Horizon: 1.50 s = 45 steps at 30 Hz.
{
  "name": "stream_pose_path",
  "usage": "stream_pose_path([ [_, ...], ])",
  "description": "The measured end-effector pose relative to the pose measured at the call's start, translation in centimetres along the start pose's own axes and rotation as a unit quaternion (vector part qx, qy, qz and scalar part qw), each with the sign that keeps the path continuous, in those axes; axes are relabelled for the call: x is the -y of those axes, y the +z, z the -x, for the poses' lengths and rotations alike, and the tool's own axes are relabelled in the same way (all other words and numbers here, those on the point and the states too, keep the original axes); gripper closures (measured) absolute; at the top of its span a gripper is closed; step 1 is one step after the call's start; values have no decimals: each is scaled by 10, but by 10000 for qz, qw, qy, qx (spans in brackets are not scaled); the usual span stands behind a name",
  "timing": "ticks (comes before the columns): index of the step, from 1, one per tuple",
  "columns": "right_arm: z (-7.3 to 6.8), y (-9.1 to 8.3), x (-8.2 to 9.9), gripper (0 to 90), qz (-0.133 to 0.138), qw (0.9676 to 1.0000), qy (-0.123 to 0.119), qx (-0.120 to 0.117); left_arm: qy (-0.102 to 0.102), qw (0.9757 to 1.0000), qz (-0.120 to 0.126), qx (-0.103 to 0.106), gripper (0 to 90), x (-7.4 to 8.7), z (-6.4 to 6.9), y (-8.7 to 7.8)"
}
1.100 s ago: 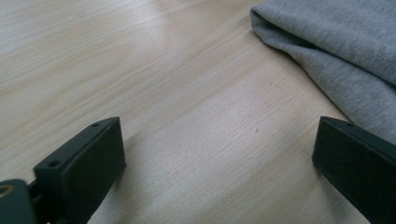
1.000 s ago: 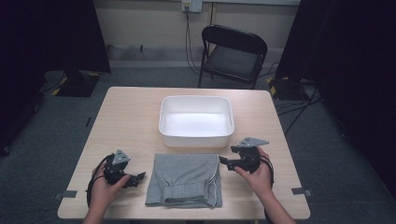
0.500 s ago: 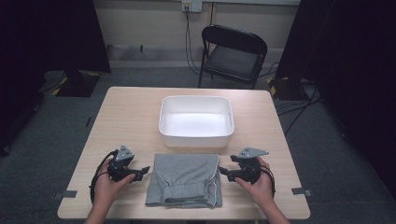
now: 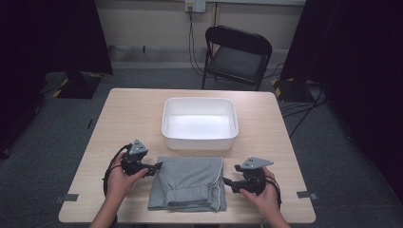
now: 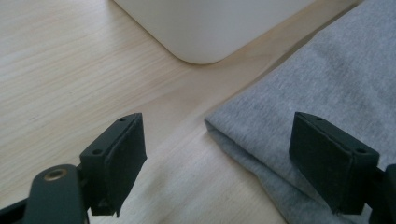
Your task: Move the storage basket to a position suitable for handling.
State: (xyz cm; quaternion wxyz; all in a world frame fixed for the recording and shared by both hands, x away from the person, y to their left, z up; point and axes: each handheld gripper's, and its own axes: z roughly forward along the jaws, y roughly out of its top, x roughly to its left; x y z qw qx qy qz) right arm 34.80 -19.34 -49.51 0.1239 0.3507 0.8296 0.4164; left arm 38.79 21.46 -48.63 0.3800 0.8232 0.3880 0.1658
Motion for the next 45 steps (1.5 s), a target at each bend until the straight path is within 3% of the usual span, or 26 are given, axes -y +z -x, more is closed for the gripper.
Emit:
stream_pose_path([
  [10, -10, 2, 3, 263, -28, 9999, -157, -58, 118, 9998, -148, -22, 229, 0, 0, 15],
  [19, -19, 3, 7, 255, -99, 9997, -201, -123, 13, 9998, -210, -16, 253, 5, 1, 18],
  [24, -27, 8, 10, 255, -153, 9994, -273, -168, 222, 9995, -201, -46, 283, 4, 3, 18],
  [35, -39, 8, 7, 263, -129, 9988, -393, -274, 322, 9993, -201, -15, 360, 4, 6, 17],
  [36, -41, 10, 10, 322, -274, 9982, -438, -297, 337, 9992, -217, -36, 361, 4, 7, 17],
  [38, -43, 12, 11, 363, -285, 9970, -640, -333, 299, 9993, -230, -45, 365, 3, 7, 17],
  [42, -44, 11, 10, 456, -278, 9971, -637, -303, 297, 9993, -221, -51, 372, 3, 7, 17],
  [44, -42, 11, 10, 563, -223, 9972, -643, -297, 257, 9994, -208, -69, 372, 4, 7, 17],
  [45, -42, 11, 10, 563, -223, 9972, -643, -297, 257, 9994, -208, -69, 372, 4, 7, 17],
])
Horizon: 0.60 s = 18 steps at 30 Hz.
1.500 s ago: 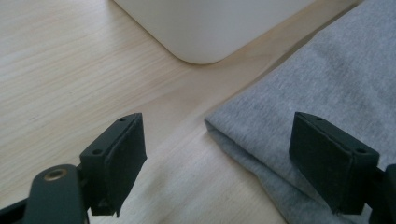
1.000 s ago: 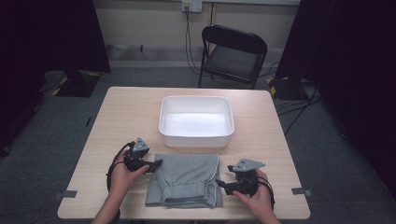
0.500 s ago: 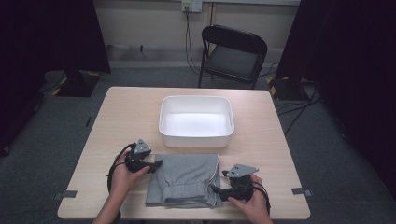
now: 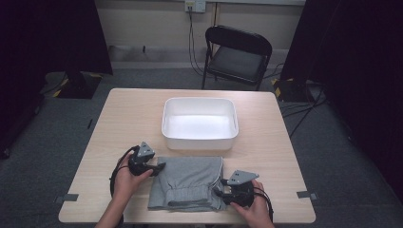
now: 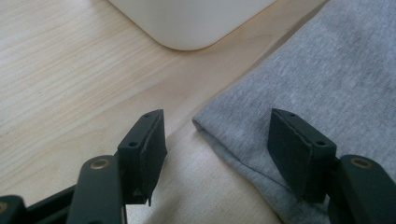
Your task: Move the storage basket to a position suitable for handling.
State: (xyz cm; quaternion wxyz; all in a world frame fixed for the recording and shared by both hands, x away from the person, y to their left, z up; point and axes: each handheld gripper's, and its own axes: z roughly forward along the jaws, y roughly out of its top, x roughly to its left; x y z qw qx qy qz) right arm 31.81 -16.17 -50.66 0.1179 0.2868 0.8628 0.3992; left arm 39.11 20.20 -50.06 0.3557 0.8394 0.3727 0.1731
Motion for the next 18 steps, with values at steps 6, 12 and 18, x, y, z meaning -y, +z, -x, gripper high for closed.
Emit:
stream_pose_path([
  [6, 12, 1, 1, 705, 98, 9999, 69, 104, 4, 10000, -27, -62, 371, -1, 1, 0],
  [12, 21, -1, 1, 799, 87, 9997, 113, 194, -45, 10000, -48, -64, 370, -2, 3, 0],
  [18, 16, -8, 4, 630, 83, 9991, 358, 231, -3, 9999, -32, -157, 369, -4, 4, -2],
])
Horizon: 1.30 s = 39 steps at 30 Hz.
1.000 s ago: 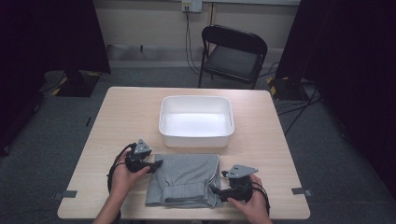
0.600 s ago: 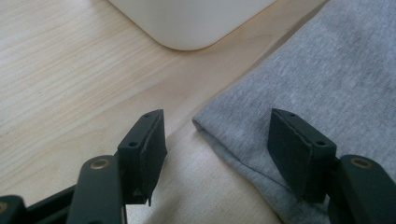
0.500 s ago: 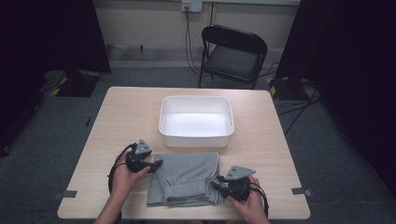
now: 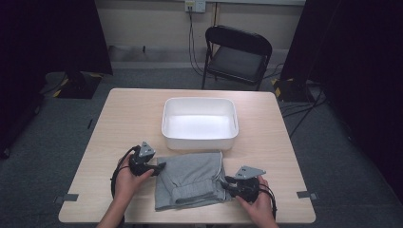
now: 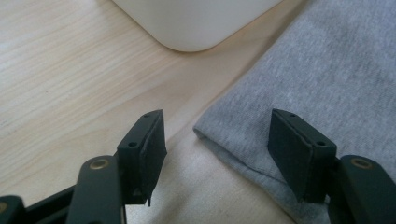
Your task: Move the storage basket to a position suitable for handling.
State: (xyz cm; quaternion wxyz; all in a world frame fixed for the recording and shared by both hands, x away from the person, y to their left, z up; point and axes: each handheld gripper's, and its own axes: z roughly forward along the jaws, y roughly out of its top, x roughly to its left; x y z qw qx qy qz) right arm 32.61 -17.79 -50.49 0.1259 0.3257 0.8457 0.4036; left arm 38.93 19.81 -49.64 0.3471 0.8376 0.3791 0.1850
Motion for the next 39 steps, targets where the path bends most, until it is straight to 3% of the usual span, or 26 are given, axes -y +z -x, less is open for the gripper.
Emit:
stream_pose_path([
  [4, -8, -3, 1, 491, -9, 9999, 131, -13, -9, 10000, -1, -21, 369, 0, -1, 0],
  [6, -10, -1, 2, 460, -117, 9999, 10, 96, -54, 10000, 0, 12, 368, 1, 0, 1],
  [11, -10, -1, 5, 429, -63, 9999, 12, 126, -111, 9999, 23, -35, 343, 0, -2, 2],
  [13, -10, -1, 7, 468, -3, 9999, -57, 99, -138, 9999, 9, -47, 331, 0, -3, 3],
  [16, -13, -2, 7, 615, 35, 9999, -145, -12, -131, 9999, 1, -82, 312, 0, -4, 4],
  [20, -18, -2, 8, 708, 45, 9999, -156, -8, -95, 9999, 21, -87, 300, 0, -3, 5],
  [21, -19, -2, 8, 721, 50, 9998, -187, -25, 5, 9999, 39, -114, 300, 0, -3, 6],
  [25, -20, -2, 8, 718, 49, 9998, -168, 37, 0, 9999, 63, -83, 302, 1, -3, 7],
  [29, -27, -3, 8, 715, 64, 9992, -302, 268, -151, 9997, 170, 14, 305, 5, -5, 7],
  [33, -24, -2, 8, 750, 55, 9998, -100, 162, -119, 9998, 156, 20, 305, 5, -6, 7],
  [35, -26, -2, 8, 820, 60, 9998, -153, 140, -201, 9997, 127, 22, 305, 4, -5, 7],
  [39, -28, -2, 8, 829, 63, 9997, -191, 160, -236, 9997, 95, 19, 301, 3, -7, 7],
])
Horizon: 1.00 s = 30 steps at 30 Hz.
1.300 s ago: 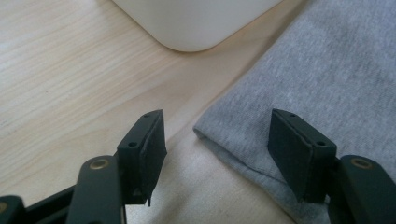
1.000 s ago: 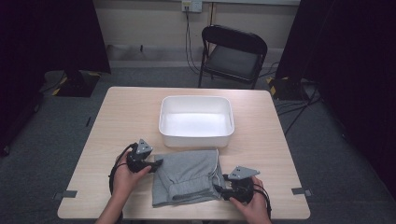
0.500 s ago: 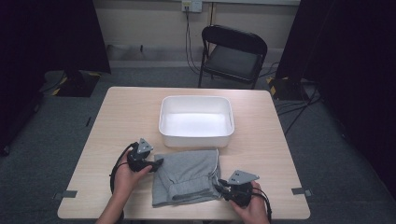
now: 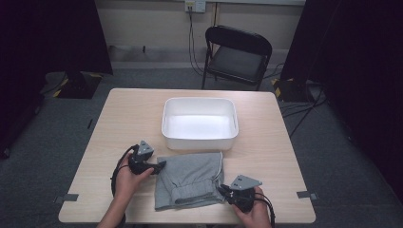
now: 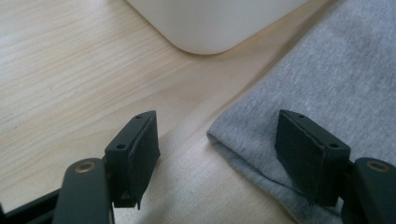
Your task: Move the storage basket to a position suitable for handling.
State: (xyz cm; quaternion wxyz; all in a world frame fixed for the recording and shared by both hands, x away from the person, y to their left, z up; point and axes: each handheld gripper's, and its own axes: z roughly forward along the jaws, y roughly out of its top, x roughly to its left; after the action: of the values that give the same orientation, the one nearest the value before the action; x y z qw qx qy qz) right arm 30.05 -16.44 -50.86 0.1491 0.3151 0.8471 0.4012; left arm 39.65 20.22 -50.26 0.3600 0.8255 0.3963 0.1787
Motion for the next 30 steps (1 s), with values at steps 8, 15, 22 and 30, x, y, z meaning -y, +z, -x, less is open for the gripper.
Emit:
stream_pose_path([
  [8, 0, 0, 0, 830, -5, 10000, 56, -13, -4, 9994, 166, 303, 361, 4, -3, 4],
  [15, 0, 0, 0, 831, -5, 10000, 80, -1, 129, 9982, 240, 536, 618, 4, 2, 3],
  [22, 0, 0, 0, 832, -8, 9999, 139, -5, 375, 9975, 49, 590, 758, -2, 9, 2],
  [30, -2, 0, -1, 855, -8, 9998, 177, 81, 389, 9983, -275, 333, 844, -14, 18, -1],
])
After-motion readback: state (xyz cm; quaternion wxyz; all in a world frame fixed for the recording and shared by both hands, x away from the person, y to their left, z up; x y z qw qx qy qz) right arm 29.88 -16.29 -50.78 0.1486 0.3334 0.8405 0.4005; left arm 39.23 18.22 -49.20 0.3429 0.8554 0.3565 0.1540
